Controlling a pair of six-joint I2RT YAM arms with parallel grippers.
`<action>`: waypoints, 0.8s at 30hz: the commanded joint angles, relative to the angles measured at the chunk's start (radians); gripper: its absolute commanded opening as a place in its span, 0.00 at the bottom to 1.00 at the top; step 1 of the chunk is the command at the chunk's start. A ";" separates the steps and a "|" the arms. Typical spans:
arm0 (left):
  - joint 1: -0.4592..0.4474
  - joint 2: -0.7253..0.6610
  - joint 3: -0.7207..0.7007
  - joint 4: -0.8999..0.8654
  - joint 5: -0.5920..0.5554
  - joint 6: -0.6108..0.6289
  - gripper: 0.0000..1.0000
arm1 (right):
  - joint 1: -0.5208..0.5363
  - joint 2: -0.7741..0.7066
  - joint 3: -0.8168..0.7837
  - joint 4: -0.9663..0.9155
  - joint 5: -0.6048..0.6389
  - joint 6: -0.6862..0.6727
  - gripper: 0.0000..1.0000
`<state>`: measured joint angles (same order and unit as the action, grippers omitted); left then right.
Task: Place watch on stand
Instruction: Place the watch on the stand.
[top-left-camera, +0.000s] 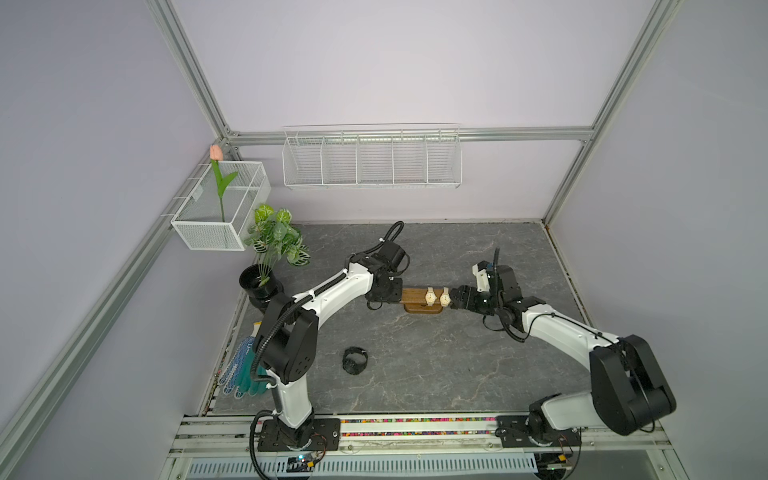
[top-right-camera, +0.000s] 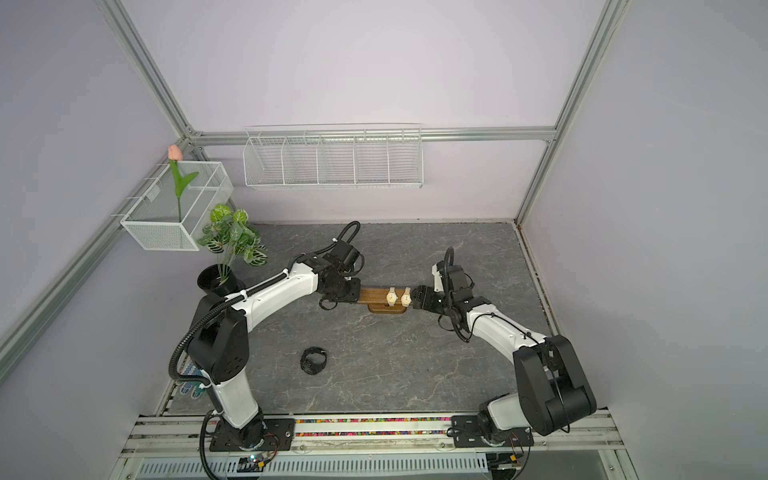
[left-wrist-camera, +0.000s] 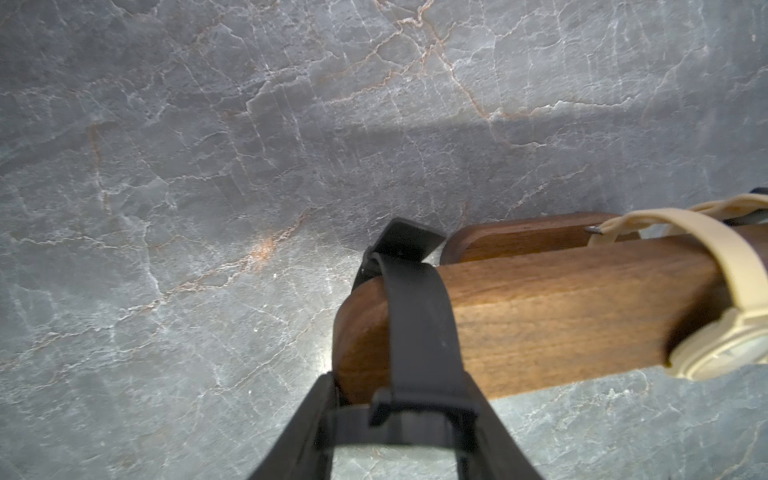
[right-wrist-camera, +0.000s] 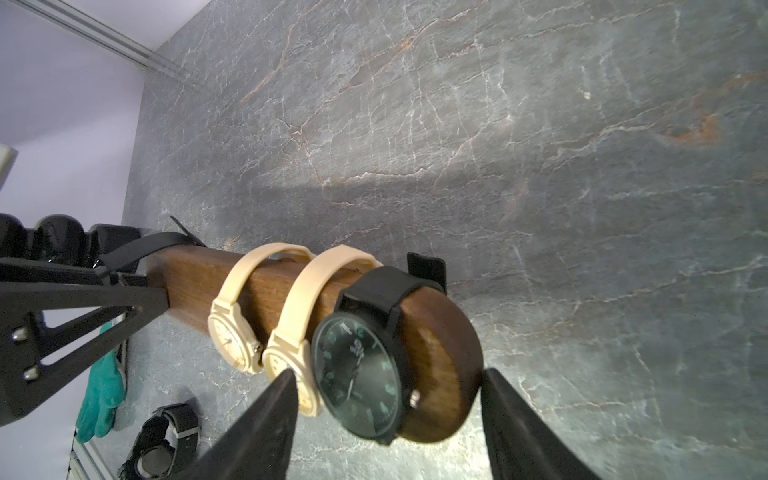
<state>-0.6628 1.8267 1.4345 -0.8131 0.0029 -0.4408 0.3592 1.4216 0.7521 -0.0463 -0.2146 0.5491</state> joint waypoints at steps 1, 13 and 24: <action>-0.019 0.013 0.019 0.027 0.091 -0.016 0.45 | 0.026 -0.024 0.021 0.006 -0.061 -0.005 0.70; -0.023 -0.013 -0.019 0.071 0.132 -0.009 0.47 | 0.024 -0.016 0.024 0.010 -0.064 -0.003 0.70; -0.031 -0.058 -0.020 0.071 0.083 0.007 0.61 | 0.027 -0.015 0.023 0.013 -0.062 -0.004 0.70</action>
<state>-0.6693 1.8114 1.4189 -0.7883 0.0349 -0.4366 0.3611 1.4216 0.7521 -0.0483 -0.2028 0.5491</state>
